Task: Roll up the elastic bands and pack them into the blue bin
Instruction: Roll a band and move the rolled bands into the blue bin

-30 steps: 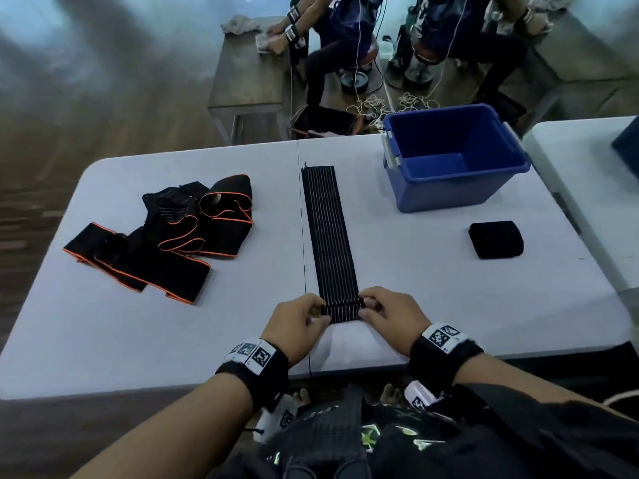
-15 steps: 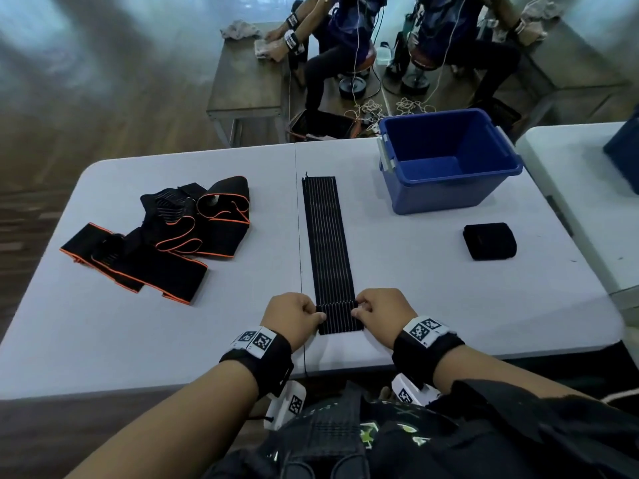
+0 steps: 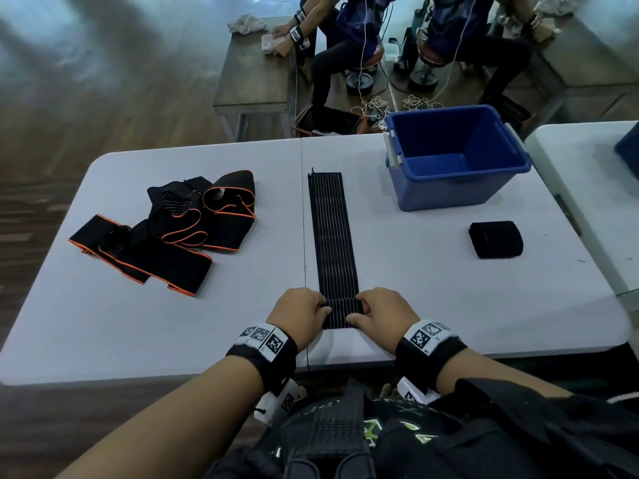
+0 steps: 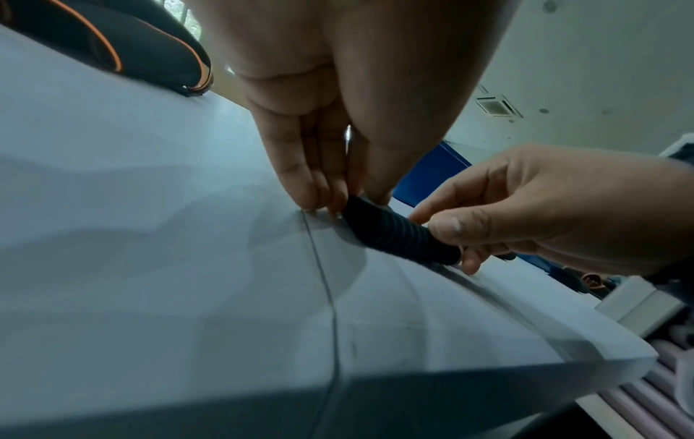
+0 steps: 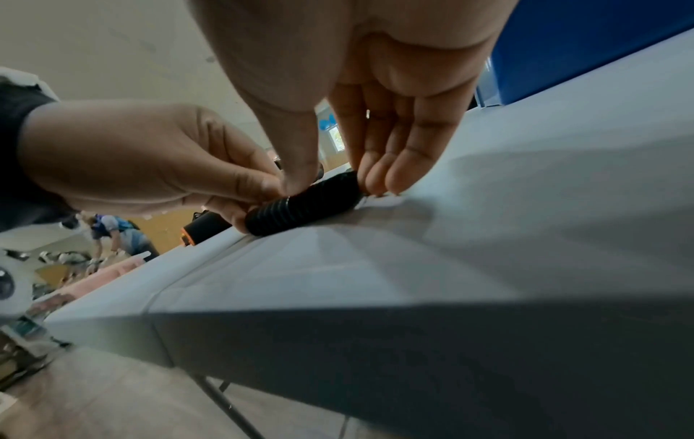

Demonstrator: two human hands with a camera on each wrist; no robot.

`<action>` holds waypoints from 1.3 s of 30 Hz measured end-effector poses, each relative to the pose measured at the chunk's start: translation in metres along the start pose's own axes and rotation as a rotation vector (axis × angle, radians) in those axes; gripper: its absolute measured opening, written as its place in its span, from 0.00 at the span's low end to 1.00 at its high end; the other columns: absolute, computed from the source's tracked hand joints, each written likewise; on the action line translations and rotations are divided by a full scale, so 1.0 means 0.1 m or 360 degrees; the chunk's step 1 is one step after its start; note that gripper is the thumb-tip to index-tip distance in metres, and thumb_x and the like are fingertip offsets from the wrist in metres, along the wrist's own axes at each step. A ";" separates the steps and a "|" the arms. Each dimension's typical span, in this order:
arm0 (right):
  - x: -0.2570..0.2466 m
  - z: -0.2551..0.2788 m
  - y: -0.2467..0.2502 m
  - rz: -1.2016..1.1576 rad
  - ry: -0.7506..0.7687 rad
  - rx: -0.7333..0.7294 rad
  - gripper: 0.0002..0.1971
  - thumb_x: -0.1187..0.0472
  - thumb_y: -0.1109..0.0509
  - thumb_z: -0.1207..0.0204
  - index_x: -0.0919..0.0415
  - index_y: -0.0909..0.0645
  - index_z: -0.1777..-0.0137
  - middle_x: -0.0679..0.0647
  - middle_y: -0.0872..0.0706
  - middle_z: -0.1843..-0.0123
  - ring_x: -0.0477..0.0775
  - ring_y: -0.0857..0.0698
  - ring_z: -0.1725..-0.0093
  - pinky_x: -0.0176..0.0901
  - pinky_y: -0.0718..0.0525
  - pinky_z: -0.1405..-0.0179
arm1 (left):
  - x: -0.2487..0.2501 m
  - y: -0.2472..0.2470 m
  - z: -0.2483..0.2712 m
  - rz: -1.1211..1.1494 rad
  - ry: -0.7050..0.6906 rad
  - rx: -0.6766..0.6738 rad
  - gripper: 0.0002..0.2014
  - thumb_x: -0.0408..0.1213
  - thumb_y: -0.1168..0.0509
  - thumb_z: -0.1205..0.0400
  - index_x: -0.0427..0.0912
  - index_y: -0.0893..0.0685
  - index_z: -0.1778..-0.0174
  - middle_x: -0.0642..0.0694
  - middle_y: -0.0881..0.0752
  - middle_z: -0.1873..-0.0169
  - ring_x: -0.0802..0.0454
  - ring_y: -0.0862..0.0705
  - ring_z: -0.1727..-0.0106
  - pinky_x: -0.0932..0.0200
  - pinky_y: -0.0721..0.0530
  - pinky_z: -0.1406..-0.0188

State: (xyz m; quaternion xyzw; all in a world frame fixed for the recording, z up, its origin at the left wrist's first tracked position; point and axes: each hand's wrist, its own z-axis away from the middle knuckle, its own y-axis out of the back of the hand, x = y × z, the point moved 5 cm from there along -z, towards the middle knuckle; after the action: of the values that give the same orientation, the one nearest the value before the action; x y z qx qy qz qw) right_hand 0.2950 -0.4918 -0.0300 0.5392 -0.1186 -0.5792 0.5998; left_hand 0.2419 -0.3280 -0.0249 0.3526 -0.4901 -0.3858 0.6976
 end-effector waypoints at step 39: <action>0.13 -0.16 0.09 -0.0354 -0.0423 0.0006 0.20 0.53 0.29 0.23 0.59 0.27 0.75 0.54 0.25 0.76 0.52 0.26 0.75 0.41 0.26 0.71 | -0.11 -0.04 -0.12 0.0330 0.0415 -0.0217 0.20 0.49 0.38 0.12 0.37 0.12 0.60 0.45 0.16 0.69 0.47 0.18 0.64 0.57 0.23 0.63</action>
State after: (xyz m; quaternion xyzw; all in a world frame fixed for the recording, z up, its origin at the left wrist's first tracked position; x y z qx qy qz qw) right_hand 0.3164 -0.4967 -0.0361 0.4689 -0.1375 -0.7080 0.5099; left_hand 0.2498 -0.3182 -0.0358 0.2989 -0.4019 -0.2953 0.8136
